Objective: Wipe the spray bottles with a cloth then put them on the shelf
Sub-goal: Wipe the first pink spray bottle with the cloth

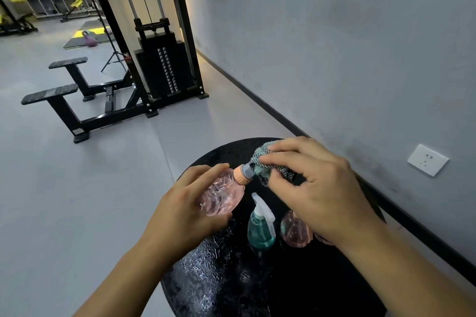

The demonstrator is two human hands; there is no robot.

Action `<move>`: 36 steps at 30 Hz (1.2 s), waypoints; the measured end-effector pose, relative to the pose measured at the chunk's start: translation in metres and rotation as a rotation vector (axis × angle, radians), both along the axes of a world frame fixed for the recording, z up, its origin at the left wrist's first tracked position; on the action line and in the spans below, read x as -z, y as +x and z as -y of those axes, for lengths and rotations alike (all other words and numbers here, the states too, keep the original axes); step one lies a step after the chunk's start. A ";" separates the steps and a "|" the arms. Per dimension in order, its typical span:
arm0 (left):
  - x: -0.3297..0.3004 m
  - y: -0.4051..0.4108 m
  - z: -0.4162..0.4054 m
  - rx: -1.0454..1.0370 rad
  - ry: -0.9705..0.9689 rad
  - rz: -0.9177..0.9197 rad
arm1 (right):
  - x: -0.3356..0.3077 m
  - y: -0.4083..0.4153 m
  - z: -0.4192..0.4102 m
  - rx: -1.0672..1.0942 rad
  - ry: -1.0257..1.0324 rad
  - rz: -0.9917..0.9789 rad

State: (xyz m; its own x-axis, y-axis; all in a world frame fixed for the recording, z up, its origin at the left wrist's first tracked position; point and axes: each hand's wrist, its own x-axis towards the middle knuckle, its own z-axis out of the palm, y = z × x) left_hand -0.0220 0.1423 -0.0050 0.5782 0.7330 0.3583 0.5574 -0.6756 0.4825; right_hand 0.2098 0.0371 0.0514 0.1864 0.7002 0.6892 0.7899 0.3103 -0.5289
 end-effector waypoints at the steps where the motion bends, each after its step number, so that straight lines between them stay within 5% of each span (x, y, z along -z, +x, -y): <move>1: 0.000 -0.001 0.000 0.000 0.003 -0.001 | 0.000 0.000 0.000 -0.010 0.020 0.025; 12: -0.005 0.000 0.002 0.026 0.010 0.018 | -0.007 0.026 -0.002 0.194 0.009 -0.219; 22: -0.001 -0.002 0.000 -0.008 0.010 -0.020 | 0.001 -0.002 0.002 -0.036 0.013 -0.015; 28: -0.005 0.000 0.001 0.002 0.037 -0.023 | 0.004 0.008 -0.001 0.092 -0.026 -0.085; 36: -0.002 -0.003 0.001 -0.004 0.032 -0.074 | 0.006 0.006 0.000 0.023 -0.080 0.063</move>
State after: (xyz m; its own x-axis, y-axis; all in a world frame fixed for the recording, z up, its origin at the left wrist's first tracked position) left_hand -0.0249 0.1408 -0.0029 0.6008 0.7245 0.3379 0.5939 -0.6875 0.4180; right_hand 0.2163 0.0376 0.0449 0.1610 0.7496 0.6420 0.8286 0.2508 -0.5005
